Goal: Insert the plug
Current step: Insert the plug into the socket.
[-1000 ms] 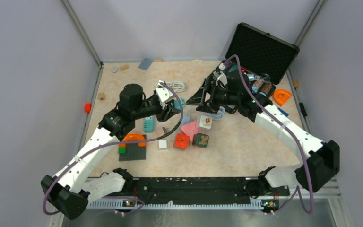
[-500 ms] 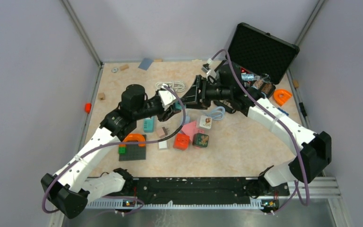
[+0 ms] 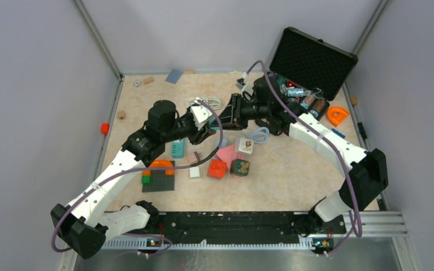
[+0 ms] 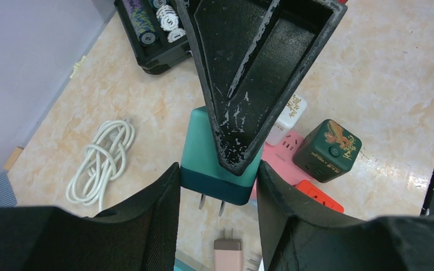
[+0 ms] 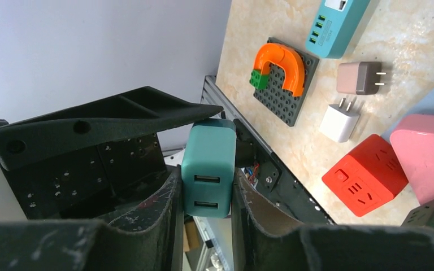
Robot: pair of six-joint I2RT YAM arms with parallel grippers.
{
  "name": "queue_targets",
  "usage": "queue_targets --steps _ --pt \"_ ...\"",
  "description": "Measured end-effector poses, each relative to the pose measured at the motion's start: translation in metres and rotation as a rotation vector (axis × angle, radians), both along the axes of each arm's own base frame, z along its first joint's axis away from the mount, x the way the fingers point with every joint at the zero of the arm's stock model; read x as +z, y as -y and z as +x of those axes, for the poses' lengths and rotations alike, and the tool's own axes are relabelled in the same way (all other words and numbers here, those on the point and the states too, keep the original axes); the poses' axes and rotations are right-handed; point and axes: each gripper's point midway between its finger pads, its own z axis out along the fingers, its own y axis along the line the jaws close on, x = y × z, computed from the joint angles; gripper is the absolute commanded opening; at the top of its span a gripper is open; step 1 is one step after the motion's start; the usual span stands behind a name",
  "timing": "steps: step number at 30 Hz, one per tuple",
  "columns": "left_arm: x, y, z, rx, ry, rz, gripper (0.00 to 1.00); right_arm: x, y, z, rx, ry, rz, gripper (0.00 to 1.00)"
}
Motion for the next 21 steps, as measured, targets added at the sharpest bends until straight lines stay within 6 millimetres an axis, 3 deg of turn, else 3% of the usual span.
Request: queue_targets --steps 1,3,4,14,17,21 --pt "0.000 0.000 0.000 0.003 0.000 0.000 0.57 0.000 0.000 0.000 0.000 0.004 -0.002 0.00" --pt "0.000 0.000 0.000 0.012 -0.011 -0.006 0.95 -0.001 0.001 0.000 -0.001 0.005 -0.009 0.00" --pt "0.000 0.000 0.001 0.018 -0.011 -0.008 0.98 -0.003 0.002 0.001 -0.004 0.007 -0.018 0.00" --pt "-0.007 -0.026 0.008 0.297 -0.116 -0.140 0.99 -0.044 0.039 0.018 -0.214 0.001 -0.252 0.00" --pt "-0.011 -0.037 0.011 0.409 -0.172 -0.186 0.99 -0.049 0.065 0.016 -0.337 -0.050 -0.208 0.00" --pt "-0.019 -0.044 0.012 0.500 -0.250 -0.219 0.99 -0.074 0.111 0.012 -0.502 -0.182 -0.159 0.00"
